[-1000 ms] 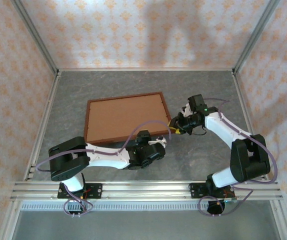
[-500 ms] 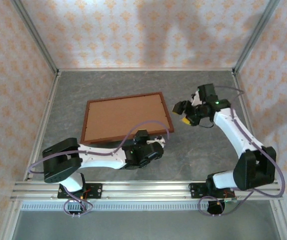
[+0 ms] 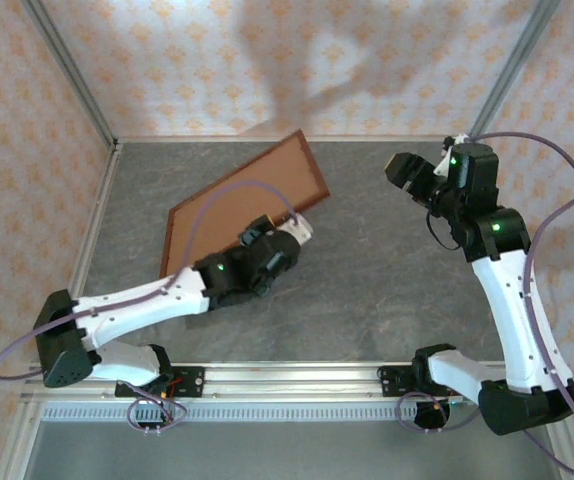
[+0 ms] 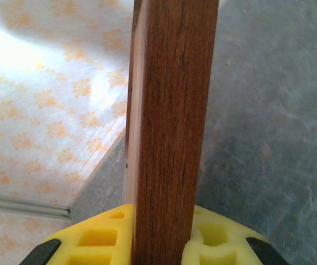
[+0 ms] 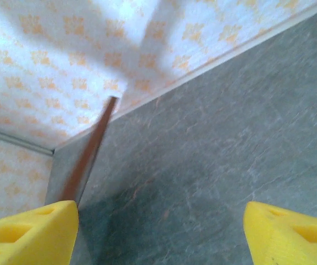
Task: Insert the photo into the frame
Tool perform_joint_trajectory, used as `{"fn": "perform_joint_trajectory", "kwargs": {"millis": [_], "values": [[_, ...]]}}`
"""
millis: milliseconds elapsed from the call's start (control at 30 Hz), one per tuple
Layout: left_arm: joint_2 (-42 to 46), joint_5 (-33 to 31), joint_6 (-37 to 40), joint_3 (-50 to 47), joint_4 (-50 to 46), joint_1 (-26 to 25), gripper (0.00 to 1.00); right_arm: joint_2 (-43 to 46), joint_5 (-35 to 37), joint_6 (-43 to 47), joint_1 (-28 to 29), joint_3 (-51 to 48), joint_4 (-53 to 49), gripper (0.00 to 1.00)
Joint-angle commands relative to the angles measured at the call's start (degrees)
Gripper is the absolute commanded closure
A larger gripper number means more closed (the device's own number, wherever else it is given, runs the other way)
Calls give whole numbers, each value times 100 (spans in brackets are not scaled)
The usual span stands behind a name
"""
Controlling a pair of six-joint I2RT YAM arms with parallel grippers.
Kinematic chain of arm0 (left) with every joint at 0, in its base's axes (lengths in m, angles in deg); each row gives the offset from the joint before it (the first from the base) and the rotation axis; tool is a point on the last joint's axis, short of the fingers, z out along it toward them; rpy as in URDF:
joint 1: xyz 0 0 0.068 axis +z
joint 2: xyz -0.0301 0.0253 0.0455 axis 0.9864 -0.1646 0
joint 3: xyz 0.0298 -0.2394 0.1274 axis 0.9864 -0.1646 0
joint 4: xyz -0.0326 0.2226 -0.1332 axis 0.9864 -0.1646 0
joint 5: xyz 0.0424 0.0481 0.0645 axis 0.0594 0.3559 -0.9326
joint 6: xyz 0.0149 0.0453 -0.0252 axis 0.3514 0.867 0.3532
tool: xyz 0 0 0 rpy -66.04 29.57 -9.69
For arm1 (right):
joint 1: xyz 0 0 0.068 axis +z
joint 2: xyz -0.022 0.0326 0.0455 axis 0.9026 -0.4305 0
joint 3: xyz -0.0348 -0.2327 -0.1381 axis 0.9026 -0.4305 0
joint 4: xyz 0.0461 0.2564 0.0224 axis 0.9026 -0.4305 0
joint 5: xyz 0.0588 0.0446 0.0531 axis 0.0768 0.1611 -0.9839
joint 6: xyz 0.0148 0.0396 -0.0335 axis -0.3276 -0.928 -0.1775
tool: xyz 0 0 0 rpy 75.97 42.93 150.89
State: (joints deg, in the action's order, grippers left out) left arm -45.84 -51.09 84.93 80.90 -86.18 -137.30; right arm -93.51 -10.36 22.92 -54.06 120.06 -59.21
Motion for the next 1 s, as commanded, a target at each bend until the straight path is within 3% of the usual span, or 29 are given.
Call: {"fn": "perform_joint_trajectory", "kwargs": {"millis": [0,333,567,833,967], "values": [[348,615,-1313,794,-362,307,100,-58,537,201,10,65,179,22],[222,2472,-2832,2806,-1388,1152,100,-365,365,649,13,6,-24,22],[202,4345,-4127,3464,-1339,2058,100,-552,112,762,70,-193,-6,22],[162,6780,-6440,2711,215,3444,100,-668,236,998,177,-426,-14,21],[129,7324,-7204,2076,1053,3845,100,-614,374,1072,182,-536,-4,20]]}}
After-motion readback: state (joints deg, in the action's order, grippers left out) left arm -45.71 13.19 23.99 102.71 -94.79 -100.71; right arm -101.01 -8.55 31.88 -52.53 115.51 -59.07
